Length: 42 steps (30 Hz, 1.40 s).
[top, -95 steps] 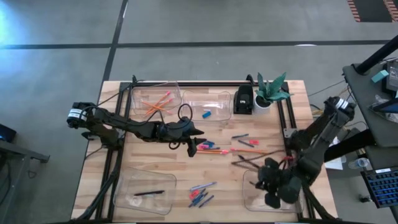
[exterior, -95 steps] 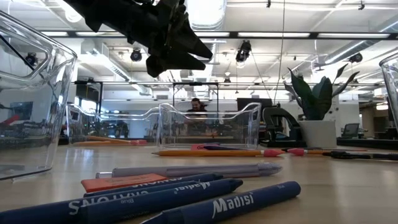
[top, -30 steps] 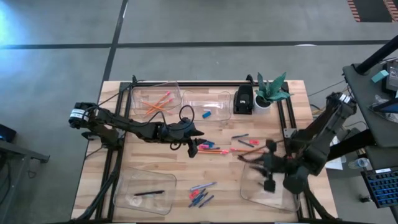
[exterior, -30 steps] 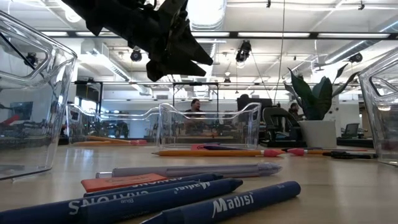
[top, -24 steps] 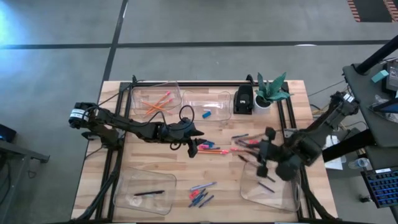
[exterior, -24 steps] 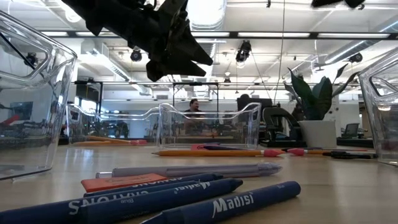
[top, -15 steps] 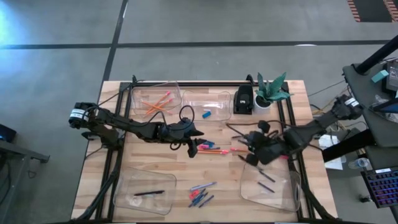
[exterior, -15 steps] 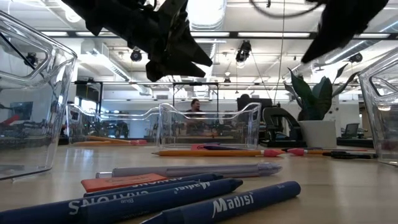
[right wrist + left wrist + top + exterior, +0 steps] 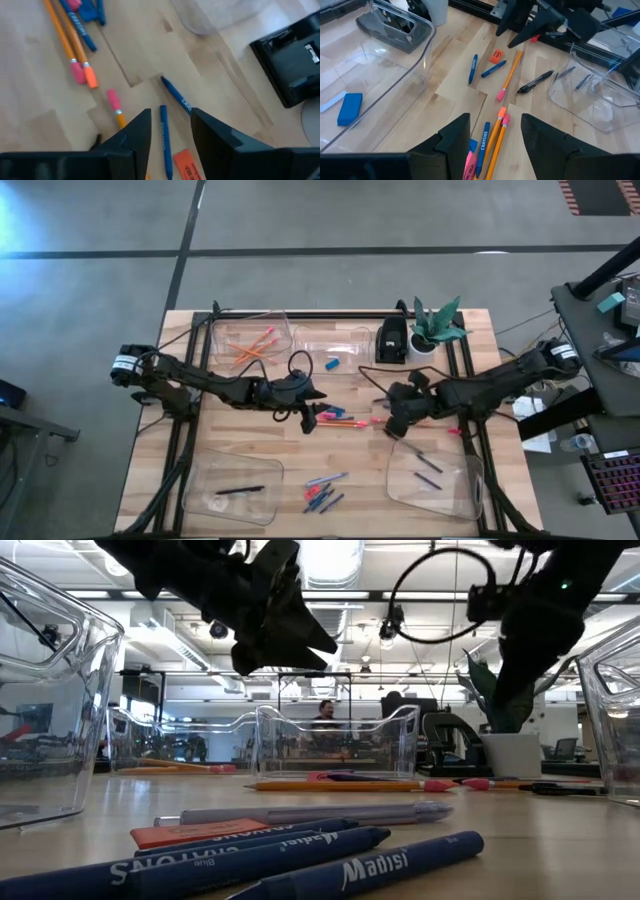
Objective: Sort crayons/erasers/pens/pencils in bins
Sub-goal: Put the dark blue crayon into the bottom right transparent bin
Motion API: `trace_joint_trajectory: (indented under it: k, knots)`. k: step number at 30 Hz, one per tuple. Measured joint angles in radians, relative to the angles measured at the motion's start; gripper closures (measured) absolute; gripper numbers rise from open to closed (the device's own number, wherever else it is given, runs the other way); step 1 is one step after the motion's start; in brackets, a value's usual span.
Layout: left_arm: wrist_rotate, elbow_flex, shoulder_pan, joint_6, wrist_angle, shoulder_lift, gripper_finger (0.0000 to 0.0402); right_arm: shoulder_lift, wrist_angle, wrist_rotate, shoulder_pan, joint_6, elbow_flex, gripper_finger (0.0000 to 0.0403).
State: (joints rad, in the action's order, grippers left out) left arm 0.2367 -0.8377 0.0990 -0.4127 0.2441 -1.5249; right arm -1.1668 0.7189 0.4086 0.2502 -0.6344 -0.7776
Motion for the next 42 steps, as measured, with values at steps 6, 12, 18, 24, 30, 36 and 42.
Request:
trace_joint_trajectory:
  k: [6, 12, 18, 24, 30, 36, 42]
  knots:
    - [0.000, 0.019, -0.001, -0.028, 0.001, 0.000, 0.0238, -0.049, -0.001, -0.128, -0.103, 0.086, 0.000, 0.0263]
    - [0.000, 0.034, 0.001, -0.054, 0.009, 0.000, 0.0238, -0.094, -0.005, -0.232, -0.220, 0.224, 0.000, 0.0272]
    - [0.000, 0.035, 0.001, -0.054, 0.010, 0.000, 0.0238, -0.154, -0.069, -0.311, -0.296, 0.405, 0.000, 0.0275]
    - [0.000, 0.039, 0.002, -0.055, 0.009, 0.000, 0.0238, -0.235, -0.112, -0.315, -0.336, 0.525, 0.000, 0.0275]
    - [0.000, 0.039, 0.002, -0.055, 0.009, 0.000, 0.0238, -0.323, -0.142, -0.319, -0.378, 0.551, -0.003, 0.0275]
    - [0.000, 0.040, 0.002, -0.055, 0.009, 0.000, 0.0238, -0.381, -0.151, -0.361, -0.394, 0.561, -0.003, 0.0276]
    - [0.000, 0.039, 0.002, -0.054, 0.010, 0.001, 0.0238, -0.402, -0.152, -0.367, -0.393, 0.520, -0.003, 0.0315]
